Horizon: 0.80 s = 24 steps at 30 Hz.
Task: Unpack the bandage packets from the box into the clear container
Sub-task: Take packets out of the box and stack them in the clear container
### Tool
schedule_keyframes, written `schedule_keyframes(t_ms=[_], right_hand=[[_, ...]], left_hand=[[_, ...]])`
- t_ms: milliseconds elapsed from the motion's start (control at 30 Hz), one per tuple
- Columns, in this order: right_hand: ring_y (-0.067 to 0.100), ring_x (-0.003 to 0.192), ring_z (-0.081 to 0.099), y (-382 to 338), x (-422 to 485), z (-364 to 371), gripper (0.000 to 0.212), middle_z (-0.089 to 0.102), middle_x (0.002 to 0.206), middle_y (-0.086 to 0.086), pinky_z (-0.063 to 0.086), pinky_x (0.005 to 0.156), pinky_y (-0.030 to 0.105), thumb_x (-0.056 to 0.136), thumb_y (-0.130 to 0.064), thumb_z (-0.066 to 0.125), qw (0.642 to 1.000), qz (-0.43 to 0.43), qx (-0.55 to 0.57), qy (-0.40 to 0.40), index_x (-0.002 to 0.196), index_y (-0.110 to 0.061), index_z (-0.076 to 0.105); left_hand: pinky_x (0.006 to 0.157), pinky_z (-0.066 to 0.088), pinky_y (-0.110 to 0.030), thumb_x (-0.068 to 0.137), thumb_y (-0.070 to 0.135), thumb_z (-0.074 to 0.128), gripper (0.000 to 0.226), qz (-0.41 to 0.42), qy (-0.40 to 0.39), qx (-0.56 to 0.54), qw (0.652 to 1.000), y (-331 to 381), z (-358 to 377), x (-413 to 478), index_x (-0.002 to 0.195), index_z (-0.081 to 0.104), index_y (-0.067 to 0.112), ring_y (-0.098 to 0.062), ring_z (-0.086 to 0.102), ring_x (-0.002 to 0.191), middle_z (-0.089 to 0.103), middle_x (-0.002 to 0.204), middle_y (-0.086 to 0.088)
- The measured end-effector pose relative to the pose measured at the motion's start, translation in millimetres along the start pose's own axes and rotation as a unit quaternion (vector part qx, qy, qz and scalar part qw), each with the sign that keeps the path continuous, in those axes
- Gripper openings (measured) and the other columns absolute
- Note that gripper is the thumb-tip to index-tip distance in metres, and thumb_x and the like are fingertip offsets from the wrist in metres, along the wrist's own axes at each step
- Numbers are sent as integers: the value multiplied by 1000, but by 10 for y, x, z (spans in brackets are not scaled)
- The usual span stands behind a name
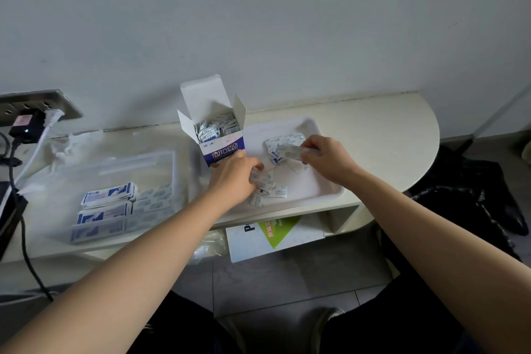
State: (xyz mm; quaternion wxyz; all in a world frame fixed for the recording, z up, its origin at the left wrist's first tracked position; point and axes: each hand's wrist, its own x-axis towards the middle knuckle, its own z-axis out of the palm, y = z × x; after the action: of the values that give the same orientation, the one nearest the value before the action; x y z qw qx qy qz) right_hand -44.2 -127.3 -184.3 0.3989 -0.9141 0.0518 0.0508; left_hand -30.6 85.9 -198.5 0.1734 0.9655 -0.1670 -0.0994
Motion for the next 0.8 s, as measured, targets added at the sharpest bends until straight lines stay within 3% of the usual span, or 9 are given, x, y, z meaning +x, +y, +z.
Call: schedule_keyframes(t_ms=[133,267,467,567,667,733,800], right_hand=[[5,67,50,-29,-41,67,11,59,78,-7,35,54,17,86,-13,56,999,-3,14,-36,93,-18,63],[7,71,53,-36,-52,78,11,60,79,-8,38,58,19,87,-14,57,999,-5,34,-37,94,-16,65],[8,63,49,-27,-77,69,8,60,76,-4,39,57,20,86,-18,59,997,-13,56,-47,92,-17,66],[12,75,57,-40,-96,80,6,66,92,-2,46,67,23,85,-19,64,995,-31,82,-56,91,-18,67],[5,93,61,-36,-117,100,7,68,106,-7,44,75,15,83,-19,70,992,-81,71,-69,88,-23,69],[-5,82,60,-25,-141,103,6,70,92,-7,40,70,8,82,-18,73,991,-109,41,-60,88,-20,73],[-6,73,59,-8,-165,80,7,68,80,-8,39,67,7,81,-15,74,992,-115,41,-42,87,-15,75]], left_hand=[[57,33,-22,84,14,66,27,19,10,28,999,16,-26,-14,109,64,25,-9,52,87,49,103,9],[67,45,-29,83,20,68,17,33,43,45,997,-7,-73,-29,99,63,24,-18,59,96,58,106,7],[66,42,-27,83,21,68,6,29,92,29,995,-2,-125,-38,87,69,25,-18,61,91,66,95,6],[70,49,-27,81,21,72,8,-5,78,-60,995,17,-143,-14,87,70,26,-14,64,84,70,86,9],[68,49,-25,80,20,74,8,-15,51,-147,988,113,-153,19,85,74,26,-5,63,74,70,79,10],[59,44,-20,82,23,74,7,1,30,-200,979,193,-158,24,89,76,23,8,56,57,68,74,12],[52,39,-16,85,23,71,10,6,18,-217,976,230,-156,23,93,76,21,10,50,47,65,71,13]])
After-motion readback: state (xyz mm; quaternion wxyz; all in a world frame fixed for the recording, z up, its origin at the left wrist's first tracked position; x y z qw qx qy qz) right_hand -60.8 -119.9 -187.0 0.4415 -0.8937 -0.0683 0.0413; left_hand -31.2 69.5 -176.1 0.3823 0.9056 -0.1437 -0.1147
